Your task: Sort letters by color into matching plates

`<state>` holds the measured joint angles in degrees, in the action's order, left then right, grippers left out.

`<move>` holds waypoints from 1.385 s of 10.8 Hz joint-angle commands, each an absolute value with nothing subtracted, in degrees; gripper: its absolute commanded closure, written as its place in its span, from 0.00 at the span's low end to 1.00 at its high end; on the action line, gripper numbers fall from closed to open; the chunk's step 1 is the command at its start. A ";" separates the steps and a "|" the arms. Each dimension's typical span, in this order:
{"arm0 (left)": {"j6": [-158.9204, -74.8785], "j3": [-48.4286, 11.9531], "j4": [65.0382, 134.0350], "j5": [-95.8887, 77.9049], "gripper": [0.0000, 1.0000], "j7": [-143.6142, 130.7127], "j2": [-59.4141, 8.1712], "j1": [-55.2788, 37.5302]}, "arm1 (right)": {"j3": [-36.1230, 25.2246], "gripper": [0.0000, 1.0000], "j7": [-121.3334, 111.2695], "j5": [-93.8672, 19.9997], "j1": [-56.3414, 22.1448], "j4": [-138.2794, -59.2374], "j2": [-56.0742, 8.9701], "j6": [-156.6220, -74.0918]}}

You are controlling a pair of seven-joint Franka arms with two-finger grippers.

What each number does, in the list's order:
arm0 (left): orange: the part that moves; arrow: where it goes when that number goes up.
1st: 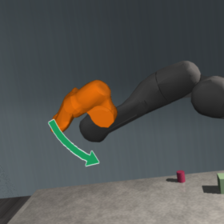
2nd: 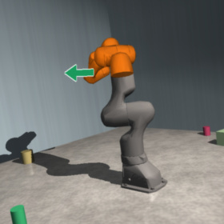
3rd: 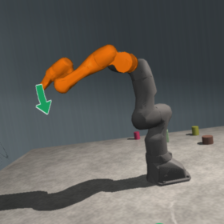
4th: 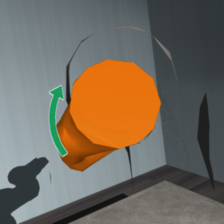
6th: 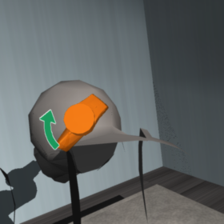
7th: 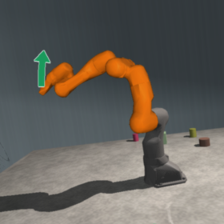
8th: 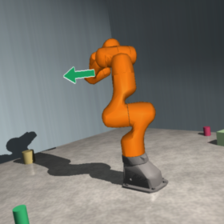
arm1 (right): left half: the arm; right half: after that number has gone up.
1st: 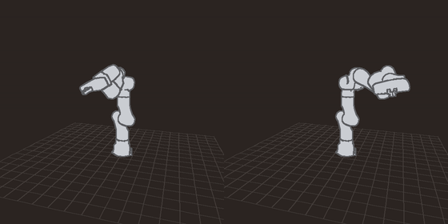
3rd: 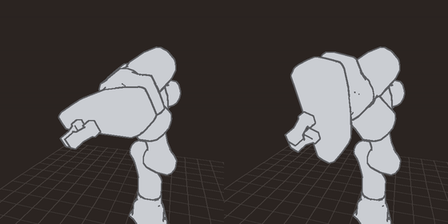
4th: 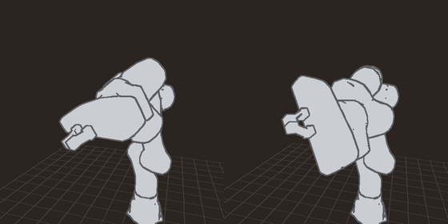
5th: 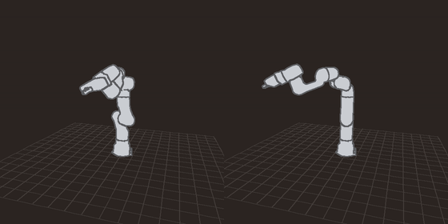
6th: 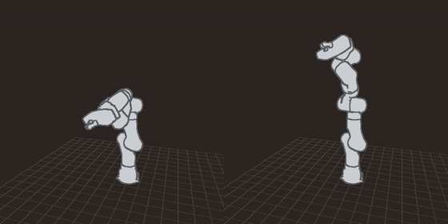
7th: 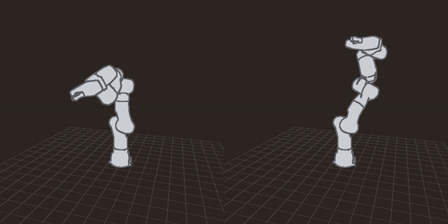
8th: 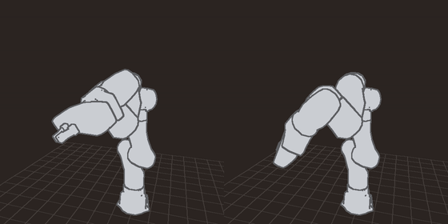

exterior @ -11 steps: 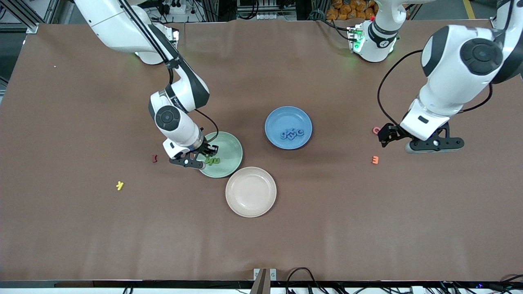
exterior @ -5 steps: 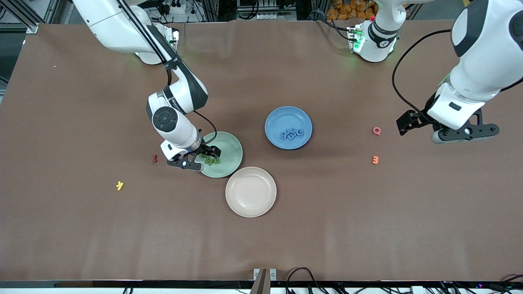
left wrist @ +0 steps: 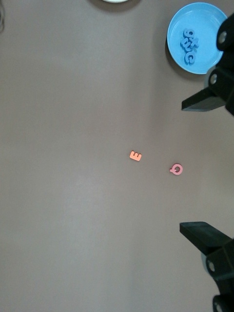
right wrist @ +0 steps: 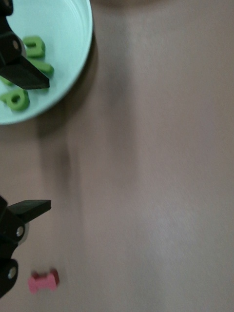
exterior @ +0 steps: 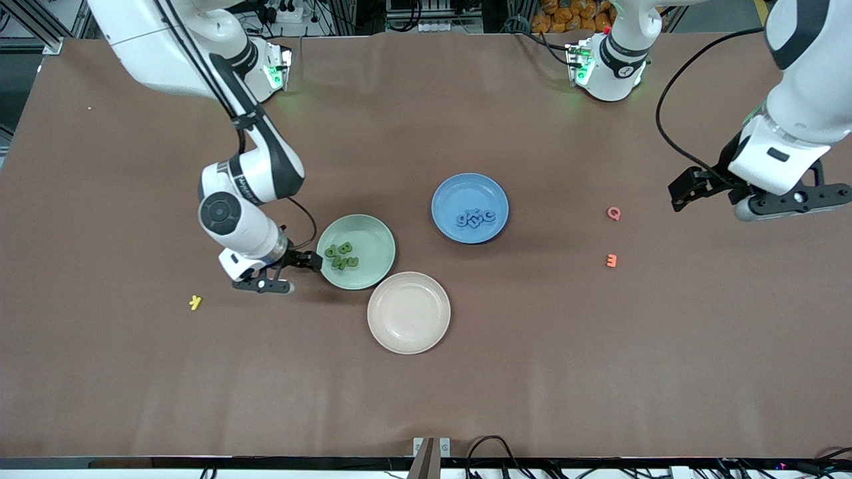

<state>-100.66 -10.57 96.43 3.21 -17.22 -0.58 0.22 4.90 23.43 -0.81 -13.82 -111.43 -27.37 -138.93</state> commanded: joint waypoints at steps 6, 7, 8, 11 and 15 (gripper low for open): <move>-93.43 -10.90 87.90 0.36 0.00 -15.91 -0.70 2.02 | -0.44 0.00 5.82 -0.26 -5.55 -110.48 -26.28 -136.85; -93.43 -11.07 87.89 0.26 0.00 -15.91 -0.62 2.02 | -1.22 0.00 3.97 -0.26 -4.58 -110.39 -26.19 -136.85; -93.43 -11.25 87.89 0.35 0.00 -15.91 -0.44 2.02 | -1.75 0.00 1.95 -0.26 -3.61 -110.39 -26.19 -136.85; -90.80 -11.34 86.14 0.00 0.00 -15.82 -0.35 2.11 | -2.81 0.00 -2.44 -0.09 -0.80 -108.47 -26.10 -134.41; -90.79 -10.29 86.22 0.09 0.00 -9.01 -0.53 2.02 | -3.95 0.00 -2.81 -0.09 -0.79 -105.48 -24.26 -128.86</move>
